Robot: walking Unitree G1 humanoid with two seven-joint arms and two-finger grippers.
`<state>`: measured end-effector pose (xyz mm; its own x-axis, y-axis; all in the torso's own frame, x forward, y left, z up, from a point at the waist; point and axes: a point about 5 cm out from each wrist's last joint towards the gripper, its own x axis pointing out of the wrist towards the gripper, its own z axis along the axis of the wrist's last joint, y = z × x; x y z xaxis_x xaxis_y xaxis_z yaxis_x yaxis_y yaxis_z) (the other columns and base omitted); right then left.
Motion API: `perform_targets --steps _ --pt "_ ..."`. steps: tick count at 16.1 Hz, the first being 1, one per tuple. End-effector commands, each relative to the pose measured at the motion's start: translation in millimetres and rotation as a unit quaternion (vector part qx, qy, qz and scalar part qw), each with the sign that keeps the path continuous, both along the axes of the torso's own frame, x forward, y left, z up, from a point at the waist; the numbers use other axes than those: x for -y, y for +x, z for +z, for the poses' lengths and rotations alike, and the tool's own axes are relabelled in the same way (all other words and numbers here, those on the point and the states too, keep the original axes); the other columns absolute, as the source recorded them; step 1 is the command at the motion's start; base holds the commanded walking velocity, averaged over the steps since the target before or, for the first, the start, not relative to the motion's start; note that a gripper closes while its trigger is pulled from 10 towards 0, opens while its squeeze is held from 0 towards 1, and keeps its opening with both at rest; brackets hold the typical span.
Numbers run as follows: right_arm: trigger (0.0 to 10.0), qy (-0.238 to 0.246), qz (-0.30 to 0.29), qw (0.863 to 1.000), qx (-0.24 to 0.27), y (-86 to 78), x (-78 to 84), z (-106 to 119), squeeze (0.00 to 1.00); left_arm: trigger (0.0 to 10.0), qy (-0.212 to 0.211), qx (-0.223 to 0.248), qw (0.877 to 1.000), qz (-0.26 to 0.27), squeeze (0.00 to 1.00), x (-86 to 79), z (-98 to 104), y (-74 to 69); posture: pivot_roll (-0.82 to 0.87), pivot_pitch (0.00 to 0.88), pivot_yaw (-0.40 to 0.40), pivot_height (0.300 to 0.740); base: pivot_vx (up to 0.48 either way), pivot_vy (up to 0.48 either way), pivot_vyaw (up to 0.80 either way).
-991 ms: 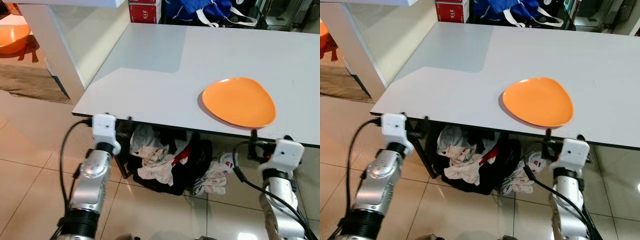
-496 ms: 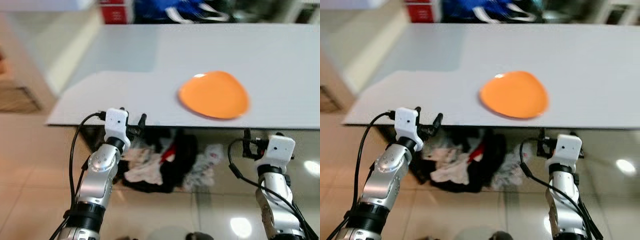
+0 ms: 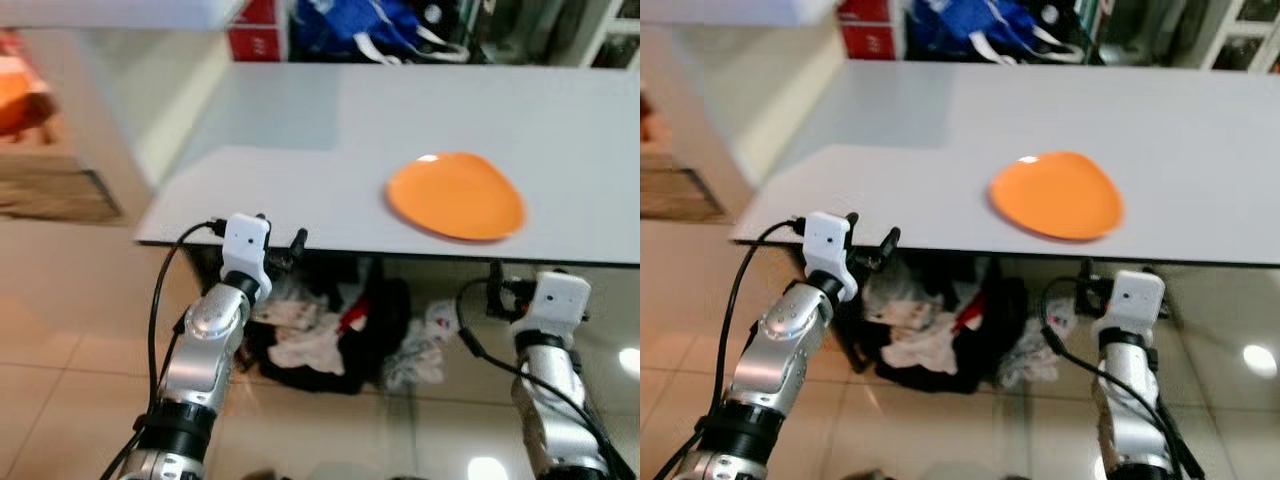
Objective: Setting the table
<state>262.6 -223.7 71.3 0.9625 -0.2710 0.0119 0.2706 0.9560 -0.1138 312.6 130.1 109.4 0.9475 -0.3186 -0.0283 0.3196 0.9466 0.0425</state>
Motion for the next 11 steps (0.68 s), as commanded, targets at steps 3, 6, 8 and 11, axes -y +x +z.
perform_targets --steps 3,6,8,11 --pt "10.0 -0.001 -0.002 1.0 -0.007 -3.4 1.1 -4 0.0 10.0 -0.012 -0.009 1.0 -0.006 0.0 2.0 3 2.4 -0.07 0.03 0.055 0.74 0.0 0.479 0.0" --pt "10.0 -0.002 -0.003 1.0 -0.005 -3.1 1.3 -3 0.0 10.0 -0.012 -0.012 1.0 -0.006 0.0 2.5 4 2.7 -0.07 0.036 0.055 0.74 0.0 0.48 0.0" --pt "10.0 -0.011 -0.003 1.0 0.005 -3.2 1.7 1 0.0 10.0 -0.011 -0.011 1.0 -0.008 0.0 2.8 4 2.9 -0.07 0.039 0.054 0.74 0.0 0.48 0.0" --pt "10.0 -0.05 -0.002 0.998 0.047 -3.3 0.5 17 0.0 10.0 -0.003 0.004 1.0 -0.012 0.0 1.7 8 3.4 -0.07 0.042 0.056 0.74 0.0 0.48 0.0"
